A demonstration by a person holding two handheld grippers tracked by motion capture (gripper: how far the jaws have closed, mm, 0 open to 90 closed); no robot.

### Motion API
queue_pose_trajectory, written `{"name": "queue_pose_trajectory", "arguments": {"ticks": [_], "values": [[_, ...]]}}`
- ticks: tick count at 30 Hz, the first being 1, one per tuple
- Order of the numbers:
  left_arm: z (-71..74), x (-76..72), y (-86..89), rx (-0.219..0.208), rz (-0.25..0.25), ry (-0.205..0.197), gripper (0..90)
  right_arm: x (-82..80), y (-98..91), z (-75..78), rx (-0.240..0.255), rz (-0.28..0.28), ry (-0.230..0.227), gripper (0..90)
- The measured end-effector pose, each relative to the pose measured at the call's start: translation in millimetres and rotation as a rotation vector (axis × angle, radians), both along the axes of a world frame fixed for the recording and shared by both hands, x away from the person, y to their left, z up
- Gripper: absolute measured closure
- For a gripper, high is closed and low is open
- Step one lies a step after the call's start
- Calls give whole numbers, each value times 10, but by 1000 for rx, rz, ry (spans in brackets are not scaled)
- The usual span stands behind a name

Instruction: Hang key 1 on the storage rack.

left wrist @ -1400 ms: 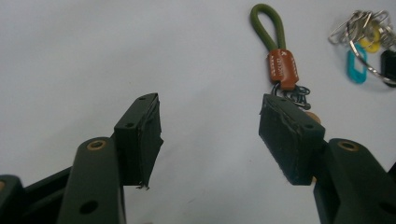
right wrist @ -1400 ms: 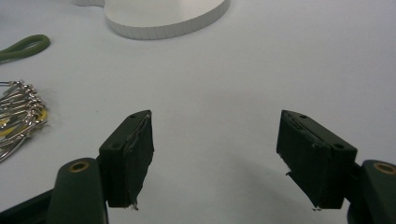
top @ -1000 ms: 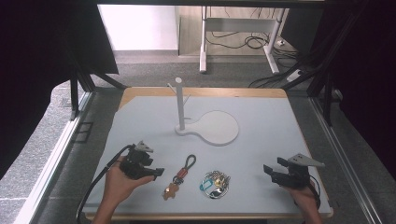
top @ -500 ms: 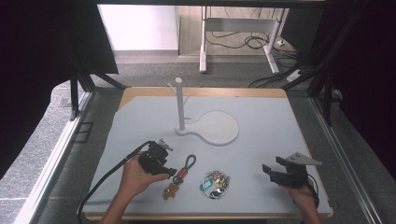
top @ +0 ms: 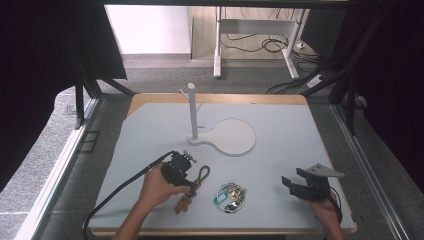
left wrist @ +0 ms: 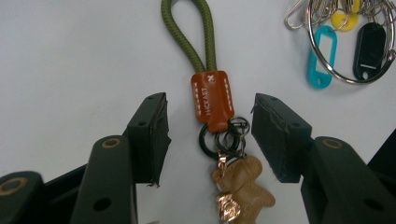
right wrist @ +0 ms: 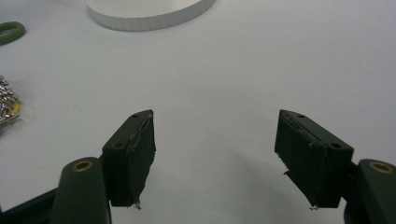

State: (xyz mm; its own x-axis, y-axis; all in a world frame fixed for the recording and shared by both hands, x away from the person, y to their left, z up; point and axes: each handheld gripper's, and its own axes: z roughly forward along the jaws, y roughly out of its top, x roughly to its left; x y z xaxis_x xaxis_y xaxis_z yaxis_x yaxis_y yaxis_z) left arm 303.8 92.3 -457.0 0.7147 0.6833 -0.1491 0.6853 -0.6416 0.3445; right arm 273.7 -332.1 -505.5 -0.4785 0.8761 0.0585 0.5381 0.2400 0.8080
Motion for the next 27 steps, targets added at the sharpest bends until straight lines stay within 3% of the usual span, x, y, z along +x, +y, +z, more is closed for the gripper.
{"name": "queue_pose_trajectory", "arguments": {"ticks": [21, 26, 27], "values": [[-214, 114, -129, 36, 20, 64, 482, 17, 18, -15, -21, 7, 14, 289], [-207, 110, -144, 41, 19, 67, 482, 22, 22, -25, -31, 8, 17, 289], [-201, 108, -158, 64, 5, 54, 481, 22, 25, -26, -30, 11, 18, 289]]}}
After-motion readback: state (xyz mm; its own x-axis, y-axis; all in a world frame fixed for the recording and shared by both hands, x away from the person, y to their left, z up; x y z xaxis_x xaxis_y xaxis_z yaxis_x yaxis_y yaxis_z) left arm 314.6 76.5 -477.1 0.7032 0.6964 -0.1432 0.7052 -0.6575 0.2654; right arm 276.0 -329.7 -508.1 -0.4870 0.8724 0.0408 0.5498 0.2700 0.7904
